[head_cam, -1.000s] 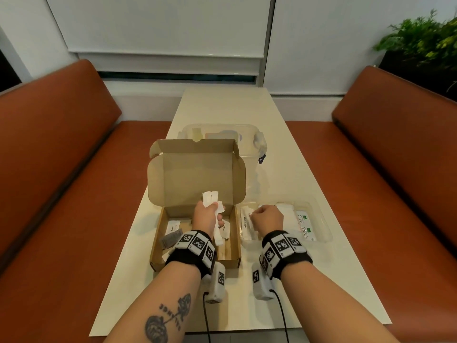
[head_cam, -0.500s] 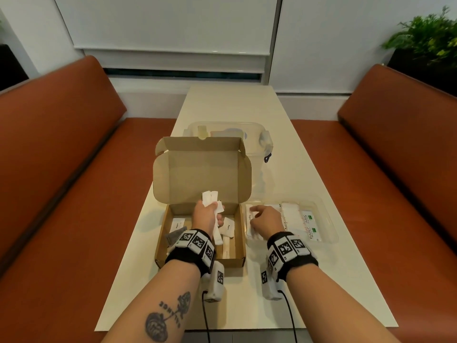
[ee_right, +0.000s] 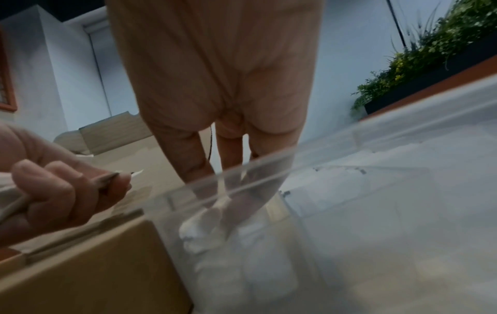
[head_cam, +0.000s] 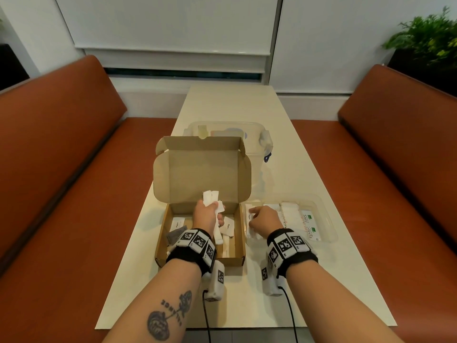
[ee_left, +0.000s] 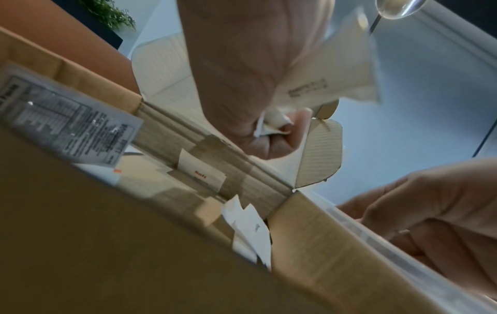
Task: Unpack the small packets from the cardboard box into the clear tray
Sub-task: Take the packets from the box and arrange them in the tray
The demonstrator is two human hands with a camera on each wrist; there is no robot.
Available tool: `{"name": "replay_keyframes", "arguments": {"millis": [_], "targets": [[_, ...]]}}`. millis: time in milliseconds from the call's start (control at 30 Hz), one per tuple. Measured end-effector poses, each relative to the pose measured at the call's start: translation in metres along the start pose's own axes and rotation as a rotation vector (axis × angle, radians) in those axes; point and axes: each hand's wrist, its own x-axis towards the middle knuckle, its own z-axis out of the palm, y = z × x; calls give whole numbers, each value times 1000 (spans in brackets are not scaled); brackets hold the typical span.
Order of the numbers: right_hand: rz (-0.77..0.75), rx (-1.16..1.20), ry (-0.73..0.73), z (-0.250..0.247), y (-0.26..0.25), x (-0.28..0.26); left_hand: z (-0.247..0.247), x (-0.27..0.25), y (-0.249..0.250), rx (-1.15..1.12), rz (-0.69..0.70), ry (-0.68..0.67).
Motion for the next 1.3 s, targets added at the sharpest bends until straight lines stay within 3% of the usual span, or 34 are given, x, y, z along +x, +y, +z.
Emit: {"name": "replay_keyframes", "arguments": {"millis": [500,633,733,800,967,1300], "targets": [[-84,-90,-62,2,4,2,2,-2,-8,15,2,-23],[-100,-89,-1,1,4,2,1,-5,-7,27,15,-63],[-178,29,204,0,1,-4,2,-8,-5,22,27,-107],[-231,169,259,-1,-4,-9,4,-12,-5,4,34,-140],[-207,430,50,-5,-17,-19,14,-19,-7,28,48,-227],[-200,575,55,-12,-8,-21,22,-26,-6,6,0,-285]]}}
